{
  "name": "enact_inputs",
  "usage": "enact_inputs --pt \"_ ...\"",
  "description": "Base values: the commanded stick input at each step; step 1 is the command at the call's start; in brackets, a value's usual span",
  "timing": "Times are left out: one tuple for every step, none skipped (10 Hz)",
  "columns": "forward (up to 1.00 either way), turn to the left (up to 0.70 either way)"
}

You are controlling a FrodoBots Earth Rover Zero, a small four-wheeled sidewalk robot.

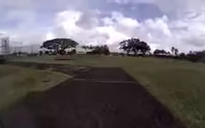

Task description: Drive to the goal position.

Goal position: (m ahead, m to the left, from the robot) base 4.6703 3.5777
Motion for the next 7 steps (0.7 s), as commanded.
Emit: enact_inputs --pt "0.85 0.0" --pt "0.85 0.0" --pt "0.85 0.0" --pt "0.85 0.0" --pt "0.85 0.0" --pt "0.85 0.0" --pt "0.85 0.0"
